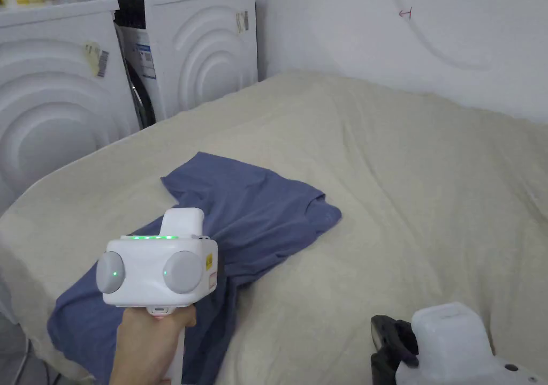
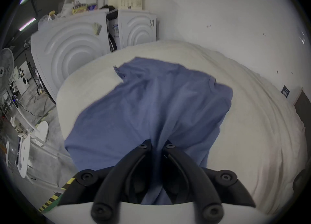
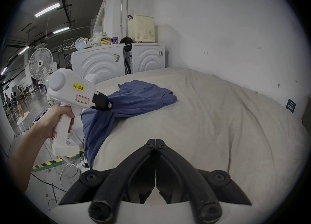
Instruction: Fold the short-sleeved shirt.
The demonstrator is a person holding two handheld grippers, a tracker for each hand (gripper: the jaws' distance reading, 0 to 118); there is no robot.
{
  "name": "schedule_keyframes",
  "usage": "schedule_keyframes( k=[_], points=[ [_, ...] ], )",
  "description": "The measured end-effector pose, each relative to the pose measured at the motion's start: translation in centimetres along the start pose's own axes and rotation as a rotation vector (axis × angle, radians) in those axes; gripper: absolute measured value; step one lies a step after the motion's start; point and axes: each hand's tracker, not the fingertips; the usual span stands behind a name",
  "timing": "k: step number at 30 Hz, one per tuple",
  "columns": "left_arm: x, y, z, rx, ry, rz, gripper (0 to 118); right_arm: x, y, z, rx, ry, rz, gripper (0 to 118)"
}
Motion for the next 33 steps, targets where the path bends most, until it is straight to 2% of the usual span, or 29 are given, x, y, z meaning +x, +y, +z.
schedule_keyframes(
  k=[4, 6, 10, 14, 17, 21, 23, 28, 31, 33],
  points=[
    [0.3, 2.5, 4.7, 0.081, -0.008, -0.01, 11, 1.4, 0.4, 2.3, 0.037, -0.035, -0.031, 0],
    [0.8, 4.1, 7.8, 0.175, -0.024, -0.017, 11, 2.2, 0.5, 3.7, 0.058, -0.055, -0.042, 0],
    [3.6, 7.6, 14.2, 0.321, -0.047, -0.11, 11, 4.0, 0.5, 7.0, 0.108, -0.113, -0.07, 0],
    [7.0, 10.7, 20.1, 0.44, -0.17, -0.149, 11, 6.2, 0.0, 10.7, 0.152, -0.181, -0.124, 0],
    [10.6, 11.8, 24.0, 0.518, -0.233, -0.226, 11, 8.2, -0.7, 13.9, 0.183, -0.237, -0.163, 0],
    [15.3, 12.4, 28.5, 0.562, -0.431, -0.284, 11, 10.7, -1.6, 18.1, 0.206, -0.333, -0.197, 0],
    [18.1, 12.3, 30.6, 0.582, -0.579, -0.328, 11, 12.1, -2.2, 20.6, 0.225, -0.387, -0.211, 0],
    [25.9, 10.5, 34.3, 0.623, -0.755, -0.504, 11, 14.8, -3.5, 26.4, 0.254, -0.561, -0.236, 0],
    [30.7, 8.4, 33.2, 0.535, -0.913, -0.518, 11, 16.2, -4.6, 29.6, 0.274, -0.653, -0.278, 0],
    [34.4, 5.4, 31.3, 0.442, -0.934, -0.576, 11, 17.1, -5.4, 31.5, 0.277, -0.697, -0.311, 0]
  ],
)
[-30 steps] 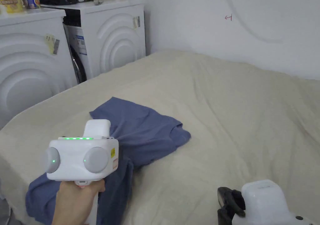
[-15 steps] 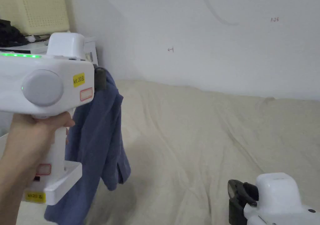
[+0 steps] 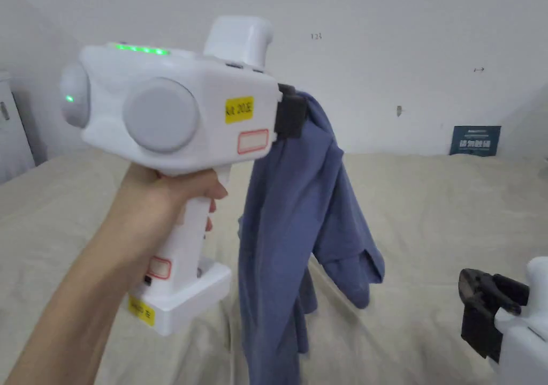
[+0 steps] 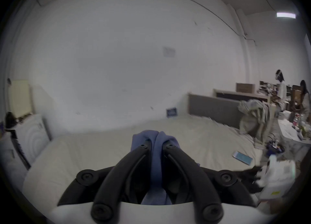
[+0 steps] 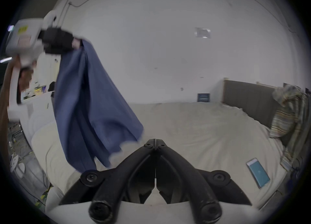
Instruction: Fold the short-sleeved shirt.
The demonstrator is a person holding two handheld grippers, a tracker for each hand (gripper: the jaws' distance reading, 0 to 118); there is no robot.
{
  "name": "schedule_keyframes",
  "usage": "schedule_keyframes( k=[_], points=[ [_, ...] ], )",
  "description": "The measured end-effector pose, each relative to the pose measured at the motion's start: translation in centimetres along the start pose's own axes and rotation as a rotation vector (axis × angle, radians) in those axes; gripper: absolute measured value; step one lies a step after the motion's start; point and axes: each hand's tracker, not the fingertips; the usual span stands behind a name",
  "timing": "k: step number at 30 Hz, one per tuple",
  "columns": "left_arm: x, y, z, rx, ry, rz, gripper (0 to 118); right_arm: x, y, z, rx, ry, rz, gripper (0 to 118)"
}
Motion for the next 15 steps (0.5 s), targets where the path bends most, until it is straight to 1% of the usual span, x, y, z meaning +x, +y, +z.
schedule_keyframes(
  k=[2, 6, 8, 9, 10, 12, 15],
  points=[
    [3.0, -4.3, -4.3, -0.122, -0.058, -0.019, 11, 1.8, -0.3, 0.6, -0.006, -0.037, -0.017, 0],
    [7.9, -14.5, -10.8, -0.378, -0.198, 0.134, 11, 4.0, -1.4, 0.9, -0.043, -0.082, -0.045, 0],
    [10.9, -20.0, -12.7, -0.515, -0.236, 0.174, 11, 4.6, -2.3, 0.6, -0.079, -0.09, -0.056, 0],
    [11.8, -21.8, -13.1, -0.556, -0.265, 0.15, 11, 4.7, -2.6, 0.4, -0.093, -0.091, -0.054, 0],
    [12.8, -23.1, -13.2, -0.587, -0.271, 0.13, 11, 4.9, -3.1, 0.2, -0.107, -0.093, -0.049, 0],
    [13.7, -24.3, -12.8, -0.581, -0.267, 0.116, 11, 5.0, -3.7, -0.2, -0.128, -0.091, -0.036, 0],
    [13.1, -23.9, -12.4, -0.544, -0.247, 0.168, 11, 4.9, -4.4, -0.9, -0.152, -0.083, -0.044, 0]
  ],
)
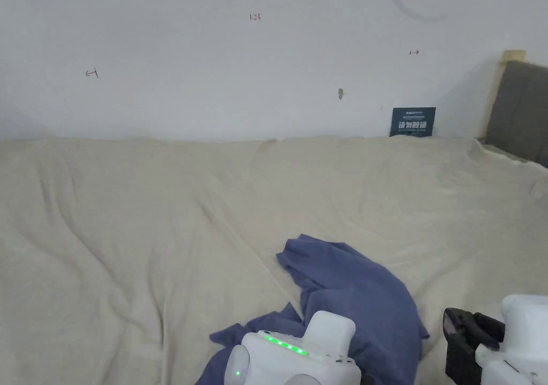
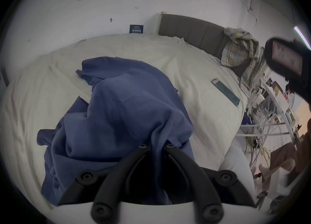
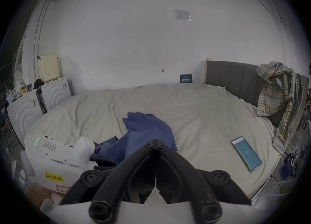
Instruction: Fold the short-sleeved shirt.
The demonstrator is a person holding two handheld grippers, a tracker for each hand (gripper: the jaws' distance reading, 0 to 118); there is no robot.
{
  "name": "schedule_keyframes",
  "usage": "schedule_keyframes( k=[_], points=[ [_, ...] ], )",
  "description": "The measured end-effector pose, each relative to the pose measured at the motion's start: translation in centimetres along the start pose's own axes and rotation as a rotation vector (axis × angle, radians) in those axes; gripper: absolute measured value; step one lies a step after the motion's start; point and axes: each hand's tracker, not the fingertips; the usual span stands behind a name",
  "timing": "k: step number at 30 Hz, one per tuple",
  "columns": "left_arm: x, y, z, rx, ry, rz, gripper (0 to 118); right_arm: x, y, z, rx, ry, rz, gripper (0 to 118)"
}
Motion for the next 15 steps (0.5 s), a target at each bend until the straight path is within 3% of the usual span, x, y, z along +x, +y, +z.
schedule_keyframes(
  k=[2, 3, 5, 6, 9, 15],
  points=[
    [-0.6, 0.4, 0.5, 0.004, 0.011, 0.01, 15, -0.3, -0.2, -0.3, -0.008, 0.01, -0.006, 0],
    [-0.8, 0.3, 0.6, 0.004, 0.015, 0.01, 28, -0.4, -0.2, -0.4, -0.009, 0.012, -0.006, 0],
    [-1.3, 0.1, 0.9, 0.008, 0.032, 0.022, 90, -0.8, -0.2, -0.5, -0.013, 0.026, 0.0, 0],
    [-1.5, -0.1, 1.4, 0.022, 0.041, 0.034, 105, -1.0, -0.2, -0.5, -0.013, 0.029, 0.004, 0],
    [-2.4, -0.1, 3.9, 0.14, 0.071, 0.085, 118, -1.6, -0.2, -0.6, -0.017, 0.039, 0.017, 0],
    [-6.5, -0.3, 12.4, 0.25, 0.131, 0.141, 118, -3.0, -0.1, -0.4, -0.014, 0.074, 0.035, 0]
  ],
)
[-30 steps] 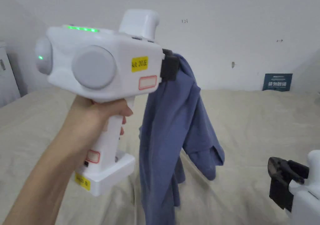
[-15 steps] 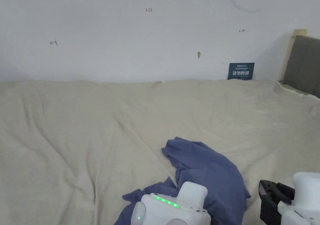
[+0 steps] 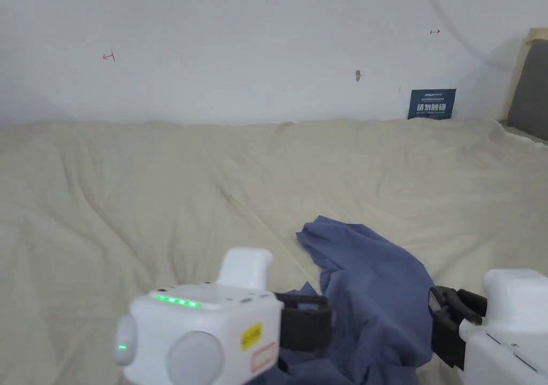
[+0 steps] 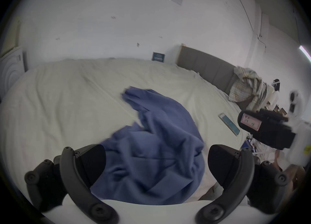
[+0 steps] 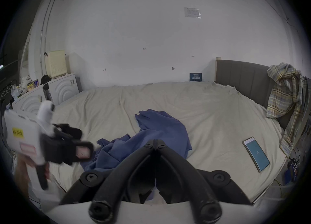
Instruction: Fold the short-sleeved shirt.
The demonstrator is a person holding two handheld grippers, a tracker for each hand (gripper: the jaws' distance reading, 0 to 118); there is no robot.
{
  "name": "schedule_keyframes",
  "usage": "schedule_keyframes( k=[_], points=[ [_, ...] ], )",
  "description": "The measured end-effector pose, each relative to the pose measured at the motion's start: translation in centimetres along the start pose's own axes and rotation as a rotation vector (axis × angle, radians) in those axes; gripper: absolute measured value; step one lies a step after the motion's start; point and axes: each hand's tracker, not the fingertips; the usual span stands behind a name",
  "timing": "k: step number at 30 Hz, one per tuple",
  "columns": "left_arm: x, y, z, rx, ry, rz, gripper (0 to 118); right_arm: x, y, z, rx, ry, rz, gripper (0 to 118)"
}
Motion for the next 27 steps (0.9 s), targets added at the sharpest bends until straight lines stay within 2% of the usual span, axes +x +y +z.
schedule_keyframes(
  k=[1, 2, 3, 4, 5, 7, 8, 11, 18, 19, 20, 21, 22, 23, 24, 27],
  points=[
    [-1.2, 0.1, 1.4, 0.008, 0.05, 0.018, 114, -0.3, 0.0, 0.0, 0.002, 0.006, 0.003, 0],
    [-2.4, 0.0, 2.7, 0.04, 0.094, 0.023, 101, -0.5, 0.0, -0.1, 0.002, 0.011, 0.006, 0],
    [-3.3, -0.1, 3.6, 0.061, 0.142, 0.026, 77, -0.7, 0.0, -0.2, -0.001, 0.017, 0.008, 0],
    [-4.2, -0.4, 4.3, 0.078, 0.226, 0.043, 33, -1.0, -0.1, -0.3, -0.003, 0.023, 0.011, 0],
    [-5.1, -0.9, 4.5, 0.099, 0.312, 0.032, 8, -1.2, -0.1, -0.5, -0.008, 0.03, 0.012, 0],
    [-6.6, -1.7, 4.8, 0.066, 0.404, 0.018, 7, -1.6, -0.3, -0.8, -0.015, 0.04, 0.019, 0],
    [-7.3, -2.3, 4.8, -0.008, 0.364, 0.015, 6, -1.9, -0.4, -0.9, -0.02, 0.044, 0.023, 0],
    [-8.3, -4.0, 4.2, -0.043, 0.321, 0.093, 0, -2.5, -0.6, -1.3, -0.031, 0.058, 0.034, 0],
    [-7.4, -5.7, 0.6, -0.124, 0.269, 0.078, 2, -3.0, -0.8, -1.8, -0.059, 0.062, 0.065, 0],
    [-7.3, -5.6, 0.2, -0.131, 0.219, 0.085, 23, -3.0, -0.8, -1.9, -0.061, 0.061, 0.066, 0],
    [-7.2, -5.3, -0.3, -0.136, 0.201, 0.091, 56, -2.9, -0.9, -1.9, -0.064, 0.059, 0.065, 0],
    [-7.0, -5.2, -0.8, -0.127, 0.174, 0.1, 76, -2.8, -0.9, -2.0, -0.066, 0.057, 0.061, 0],
    [-7.0, -5.2, -1.3, -0.124, 0.148, 0.116, 84, -2.7, -0.9, -2.2, -0.069, 0.054, 0.057, 0],
    [-6.9, -5.1, -2.1, -0.145, 0.149, 0.114, 84, -2.6, -1.0, -2.3, -0.074, 0.05, 0.054, 0],
    [-6.7, -5.1, -2.6, -0.152, 0.152, 0.108, 95, -2.5, -1.0, -2.4, -0.079, 0.047, 0.053, 0],
    [-6.3, -5.6, -4.5, -0.209, 0.186, 0.044, 95, -2.2, -1.2, -2.6, -0.093, 0.035, 0.058, 0]
  ],
)
